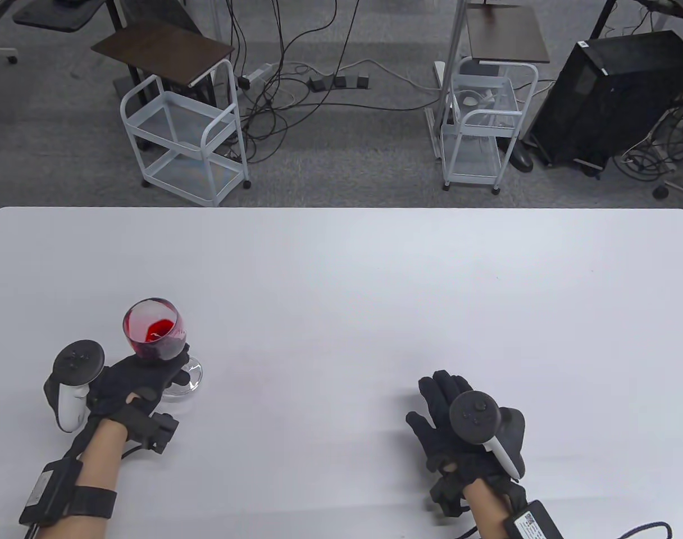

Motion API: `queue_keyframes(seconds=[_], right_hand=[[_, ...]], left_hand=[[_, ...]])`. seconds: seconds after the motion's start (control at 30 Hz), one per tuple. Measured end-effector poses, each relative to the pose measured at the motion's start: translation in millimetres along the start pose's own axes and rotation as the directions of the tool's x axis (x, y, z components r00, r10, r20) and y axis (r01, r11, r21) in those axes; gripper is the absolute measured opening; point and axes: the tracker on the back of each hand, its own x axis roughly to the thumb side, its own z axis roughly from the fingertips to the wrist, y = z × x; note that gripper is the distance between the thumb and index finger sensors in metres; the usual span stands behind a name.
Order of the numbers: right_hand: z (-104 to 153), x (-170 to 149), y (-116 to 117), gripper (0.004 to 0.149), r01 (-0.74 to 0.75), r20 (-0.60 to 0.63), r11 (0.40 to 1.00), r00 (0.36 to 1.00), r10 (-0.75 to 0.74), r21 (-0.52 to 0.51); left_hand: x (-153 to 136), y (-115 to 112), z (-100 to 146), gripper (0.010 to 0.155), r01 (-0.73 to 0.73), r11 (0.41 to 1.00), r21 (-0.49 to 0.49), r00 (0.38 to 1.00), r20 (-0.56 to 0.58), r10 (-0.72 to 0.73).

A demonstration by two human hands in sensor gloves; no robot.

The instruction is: Shake wine glass in air

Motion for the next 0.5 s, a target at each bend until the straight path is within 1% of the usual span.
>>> queue_keyframes(seconds=[0.03, 0.07, 0.13, 0.2, 0.23, 0.27, 0.33, 0.37, 0.4, 0.43, 0.5], right_hand=[[-0.7, -0.4, 0.4, 0.07, 0.001, -0.005, 1.0, 1.0, -0.001, 0.005], [-0.6, -0.4, 0.4, 0.07, 0.002, -0.005, 1.0, 1.0, -0.002, 0.006], [0.1, 0.1, 0.1, 0.07, 0.0, 0.003, 1.0, 1.0, 0.0, -0.001], [-0.7, -0.2, 0.7, 0.069, -0.003, -0.001, 1.0, 1.0, 0.003, 0.004], [-1.0, -0.5, 1.1, 0.07, -0.002, -0.004, 1.0, 1.0, 0.002, 0.009], [-0.8, -0.5, 1.0, 0.069, -0.002, -0.004, 1.0, 1.0, 0.002, 0.009], [0.1, -0.2, -0.1, 0.069, -0.001, 0.002, 1.0, 1.0, 0.001, -0.001], [-0.2, -0.4, 0.0, 0.069, 0.0, 0.001, 1.0, 1.0, 0.0, 0.0], [-1.0, -0.9, 0.7, 0.069, 0.003, -0.002, 1.0, 1.0, -0.003, 0.004], [-1.5, -1.2, 1.3, 0.069, 0.002, -0.006, 1.0, 1.0, -0.002, 0.011], [-1.3, -1.1, 1.4, 0.07, 0.001, -0.003, 1.0, 1.0, -0.001, 0.011]], left_hand=[[-1.1, 1.0, 0.1, 0.044, -0.039, 0.999, 0.004, 0.999, -0.007, 0.039], [0.3, -0.3, 1.6, 0.044, -0.046, 0.999, -0.025, 0.999, 0.003, 0.047], [2.7, -2.0, 1.9, 0.044, 0.005, 0.999, -0.051, 1.0, 0.022, -0.004], [0.1, -0.3, -0.2, 0.044, 0.02, 1.0, -0.012, 1.0, 0.004, -0.02], [-1.7, -0.8, -0.9, 0.044, -0.017, 1.0, -0.014, 1.0, -0.011, 0.017], [-0.9, -2.6, 0.1, 0.044, -0.026, 0.999, -0.041, 1.0, -0.004, 0.026], [2.1, -3.7, 0.7, 0.044, 0.022, 0.999, -0.05, 1.0, 0.019, -0.021], [1.8, -2.5, 0.4, 0.044, 0.036, 0.999, -0.028, 0.999, 0.013, -0.036], [0.7, -2.0, 0.0, 0.044, 0.022, 1.0, -0.018, 1.0, 0.005, -0.022], [-1.2, -2.3, -0.2, 0.044, -0.012, 0.999, -0.03, 1.0, -0.008, 0.012], [-1.1, -3.7, 1.9, 0.044, -0.005, 0.999, -0.038, 1.0, 0.0, 0.005]])
